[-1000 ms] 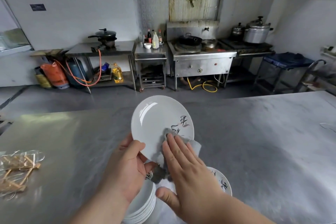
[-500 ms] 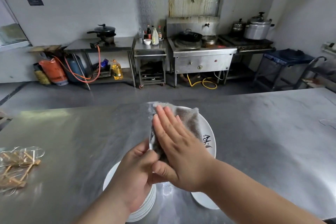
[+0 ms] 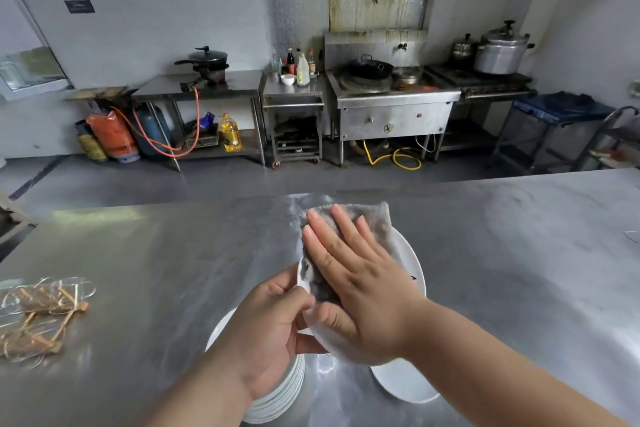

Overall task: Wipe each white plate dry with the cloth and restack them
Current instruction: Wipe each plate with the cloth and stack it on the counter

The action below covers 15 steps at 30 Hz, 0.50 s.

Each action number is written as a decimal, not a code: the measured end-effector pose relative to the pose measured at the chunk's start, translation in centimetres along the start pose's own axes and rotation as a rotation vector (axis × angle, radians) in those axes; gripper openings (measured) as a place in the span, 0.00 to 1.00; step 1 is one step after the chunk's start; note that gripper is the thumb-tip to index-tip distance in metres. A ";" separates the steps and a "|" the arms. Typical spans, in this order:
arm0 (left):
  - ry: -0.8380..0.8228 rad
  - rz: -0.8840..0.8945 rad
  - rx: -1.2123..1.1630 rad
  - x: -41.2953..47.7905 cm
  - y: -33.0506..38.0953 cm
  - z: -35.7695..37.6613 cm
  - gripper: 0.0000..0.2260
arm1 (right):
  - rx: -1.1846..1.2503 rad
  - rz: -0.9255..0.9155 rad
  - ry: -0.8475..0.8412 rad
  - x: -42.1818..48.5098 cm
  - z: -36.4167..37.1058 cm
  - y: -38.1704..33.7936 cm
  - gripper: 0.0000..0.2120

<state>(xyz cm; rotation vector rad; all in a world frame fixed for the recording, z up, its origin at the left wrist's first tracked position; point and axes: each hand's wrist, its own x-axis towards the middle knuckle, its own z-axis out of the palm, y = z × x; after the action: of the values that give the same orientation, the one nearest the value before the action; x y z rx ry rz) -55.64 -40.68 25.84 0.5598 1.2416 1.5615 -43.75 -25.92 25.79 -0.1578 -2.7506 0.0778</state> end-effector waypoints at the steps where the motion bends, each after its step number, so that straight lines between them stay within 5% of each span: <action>1: -0.012 0.007 -0.015 0.0 0.0 -0.1 0.15 | -0.043 0.017 -0.026 0.2 -0.6 0.9 0.42; 7: 0.056 0.103 -0.145 0.6 -0.1 -0.4 0.20 | -0.097 0.361 -0.182 -0.7 -1.7 3.0 0.48; 15: 0.135 0.113 -0.164 1.5 0.6 -1.1 0.19 | 0.022 0.291 -0.198 -2.9 0.8 0.4 0.52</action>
<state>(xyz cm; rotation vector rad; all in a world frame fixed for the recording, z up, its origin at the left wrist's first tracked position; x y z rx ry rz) -57.31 -39.79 25.66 0.4316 1.1849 1.8026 -41.39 -25.92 23.95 -0.5717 -2.9010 0.2126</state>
